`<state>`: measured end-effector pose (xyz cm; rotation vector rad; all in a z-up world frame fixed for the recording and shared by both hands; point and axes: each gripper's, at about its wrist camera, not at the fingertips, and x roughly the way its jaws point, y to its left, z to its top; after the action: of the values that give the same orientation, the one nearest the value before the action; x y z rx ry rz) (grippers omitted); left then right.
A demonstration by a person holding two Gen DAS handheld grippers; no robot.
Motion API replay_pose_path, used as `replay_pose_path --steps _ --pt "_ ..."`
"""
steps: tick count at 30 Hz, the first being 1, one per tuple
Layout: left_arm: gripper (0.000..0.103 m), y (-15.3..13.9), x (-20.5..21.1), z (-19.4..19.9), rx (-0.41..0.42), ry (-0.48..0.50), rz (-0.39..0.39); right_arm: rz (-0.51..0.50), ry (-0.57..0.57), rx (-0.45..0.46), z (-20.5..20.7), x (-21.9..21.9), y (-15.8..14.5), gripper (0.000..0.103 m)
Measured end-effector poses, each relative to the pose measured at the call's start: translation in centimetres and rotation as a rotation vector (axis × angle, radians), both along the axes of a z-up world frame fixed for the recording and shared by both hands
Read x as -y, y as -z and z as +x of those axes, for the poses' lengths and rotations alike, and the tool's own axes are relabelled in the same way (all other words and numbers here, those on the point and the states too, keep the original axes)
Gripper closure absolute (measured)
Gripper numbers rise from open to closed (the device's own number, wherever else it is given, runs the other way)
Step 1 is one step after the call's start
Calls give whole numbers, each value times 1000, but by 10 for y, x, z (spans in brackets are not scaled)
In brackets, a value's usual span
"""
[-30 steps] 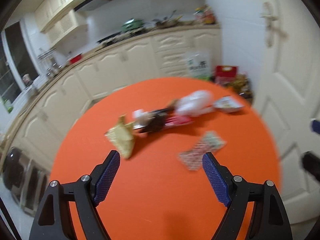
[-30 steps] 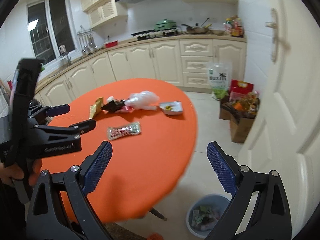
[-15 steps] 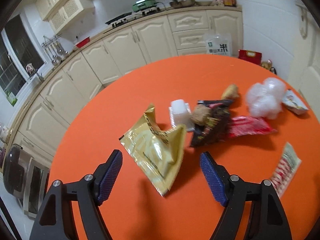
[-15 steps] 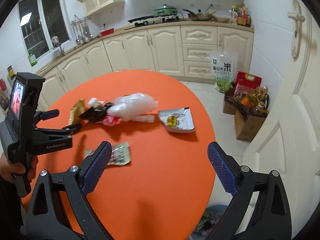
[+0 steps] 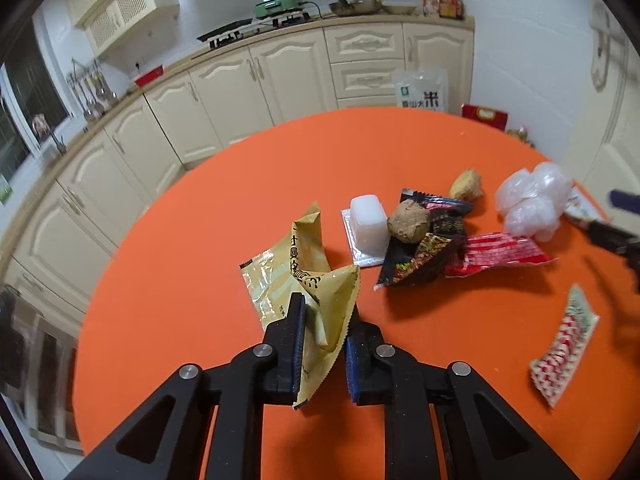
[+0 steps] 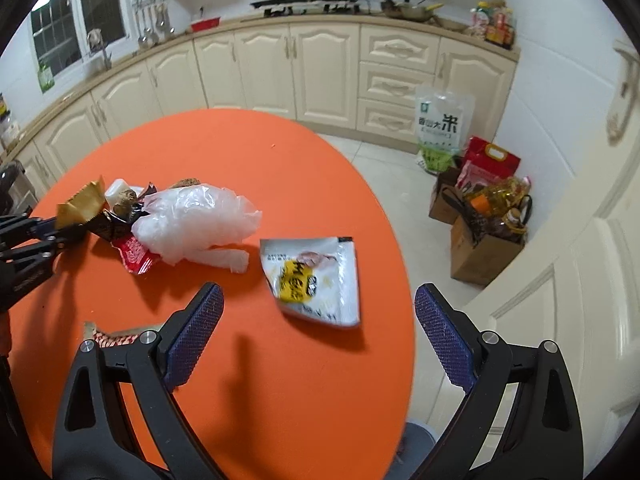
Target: Collect trash
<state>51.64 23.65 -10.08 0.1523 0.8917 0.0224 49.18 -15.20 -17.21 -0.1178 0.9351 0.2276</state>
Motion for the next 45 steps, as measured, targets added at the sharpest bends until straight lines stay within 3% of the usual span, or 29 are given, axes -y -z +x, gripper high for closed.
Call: replay_pose_path --steps 1,3,7,9,11,12,13,15,20,30,37,40,42,44,45 --pt "91 -1 -3 -6 1 1 -22 -15 -9 -9 4 -3 3 9" --pt "92 -3 -13 -10 -2 1 -52 -38 -27 -30 9 -8 8 27" --pt "92 -9 -28 -24 1 -7 -91 -30 -36 -41 10 -10 9 40" --pt "92 -10 -35 -32 2 -5 -107 -26 -39 -46 8 -9 7 56" --pt "93 -14 -40 -38 6 -9 -122 13 -47 -64 6 -5 4 63" --pt "93 -16 -40 -43 7 -6 -128 63 -61 -67 4 -3 1 77" --pt "93 -19 -41 -49 10 -3 -137 100 -68 -68 0 0 -3 79" --pt "93 -23 -46 -61 13 5 -148 91 -78 -50 -10 -1 -8 93" --pt "93 -34 -53 -94 30 11 -173 122 -121 -39 -42 -14 -18 93" --pt "98 -56 -28 -167 71 61 -168 177 -189 -9 -113 -44 -43 94" --pt "97 -49 -24 -213 46 50 -164 192 -226 9 -153 -64 -56 94" --pt "85 -45 -20 -221 21 47 -174 194 -226 5 -159 -70 -51 94" --pt "56 -48 -17 -219 27 40 -166 206 -224 4 -159 -72 -49 94" --pt "39 -49 -15 -217 54 5 -142 215 -224 1 -159 -75 -46 94" --pt "38 -50 -13 -215 63 -2 -146 215 -221 0 -158 -76 -43 94"
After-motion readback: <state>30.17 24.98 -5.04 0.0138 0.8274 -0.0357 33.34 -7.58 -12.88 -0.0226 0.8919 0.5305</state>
